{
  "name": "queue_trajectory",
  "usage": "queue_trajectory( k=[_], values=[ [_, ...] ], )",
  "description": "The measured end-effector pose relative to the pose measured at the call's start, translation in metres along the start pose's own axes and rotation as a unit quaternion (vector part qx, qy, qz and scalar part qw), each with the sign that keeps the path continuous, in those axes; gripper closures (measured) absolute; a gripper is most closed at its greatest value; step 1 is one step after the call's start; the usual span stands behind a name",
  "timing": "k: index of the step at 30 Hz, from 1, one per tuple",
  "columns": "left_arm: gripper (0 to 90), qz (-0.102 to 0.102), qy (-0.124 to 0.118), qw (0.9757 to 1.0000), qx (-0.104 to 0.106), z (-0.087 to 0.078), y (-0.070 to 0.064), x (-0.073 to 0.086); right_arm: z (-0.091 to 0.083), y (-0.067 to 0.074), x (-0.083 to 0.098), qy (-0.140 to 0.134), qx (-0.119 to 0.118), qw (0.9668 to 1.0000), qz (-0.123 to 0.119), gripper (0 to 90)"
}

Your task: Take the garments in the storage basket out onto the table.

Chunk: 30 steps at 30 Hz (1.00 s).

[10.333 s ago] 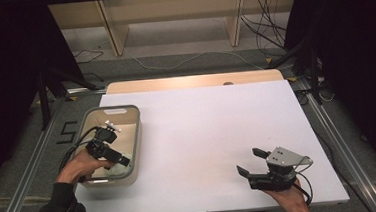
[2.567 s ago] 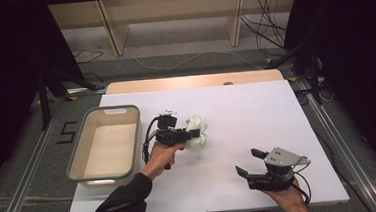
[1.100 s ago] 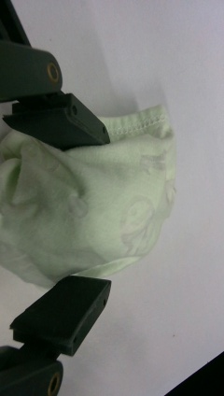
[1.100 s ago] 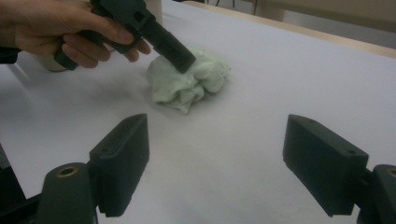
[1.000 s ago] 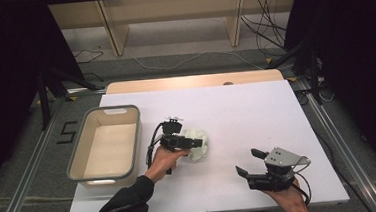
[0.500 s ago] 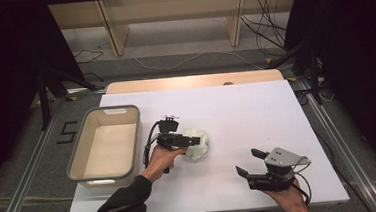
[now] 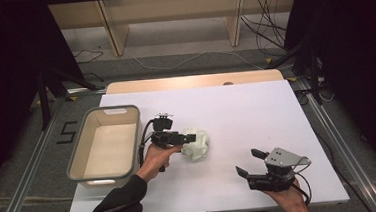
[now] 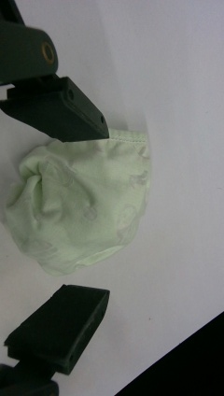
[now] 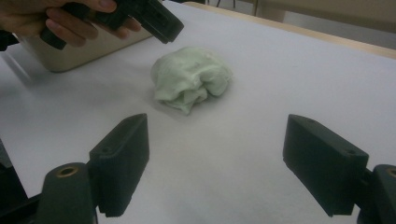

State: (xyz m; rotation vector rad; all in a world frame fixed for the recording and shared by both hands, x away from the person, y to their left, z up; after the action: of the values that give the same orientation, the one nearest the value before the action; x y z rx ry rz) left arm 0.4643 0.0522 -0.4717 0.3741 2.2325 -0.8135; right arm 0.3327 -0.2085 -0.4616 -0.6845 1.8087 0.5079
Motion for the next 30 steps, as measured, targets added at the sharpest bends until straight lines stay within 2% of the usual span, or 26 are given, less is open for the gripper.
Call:
queue_trajectory(
  k=[12,13,23,30],
  values=[
    [17.7,0.016,-0.026,0.9994,0.017,-0.012,-0.004,-0.004,0.0,0.0,0.0,0.0,-0.002,1.0,-0.001,23.4],
    [17.6,0.019,-0.034,0.999,0.021,-0.015,-0.005,-0.005,0.001,0.0,0.0,0.0,-0.002,1.0,-0.001,23.4],
    [17.4,0.034,-0.06,0.9971,0.033,-0.026,-0.009,-0.008,0.001,0.001,0.001,0.003,-0.003,1.0,0.0,23.4],
    [17.3,0.038,-0.069,0.9958,0.047,-0.032,-0.01,-0.009,0.001,0.001,0.001,0.002,-0.004,1.0,-0.001,23.4]
  ],
)
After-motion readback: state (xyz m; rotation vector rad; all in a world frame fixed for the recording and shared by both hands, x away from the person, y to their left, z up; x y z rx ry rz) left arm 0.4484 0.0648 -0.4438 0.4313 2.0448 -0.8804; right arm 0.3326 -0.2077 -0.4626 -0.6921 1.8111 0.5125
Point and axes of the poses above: each handheld gripper's, and its own axes: z roughly forward along the jaws, x roughly out of its underside, y roughly to its left, the point moved 5 cm from there along z, roughly forward along the jaws, and after that the axes turned 8 degrees about -y, right-handed, at the moved point
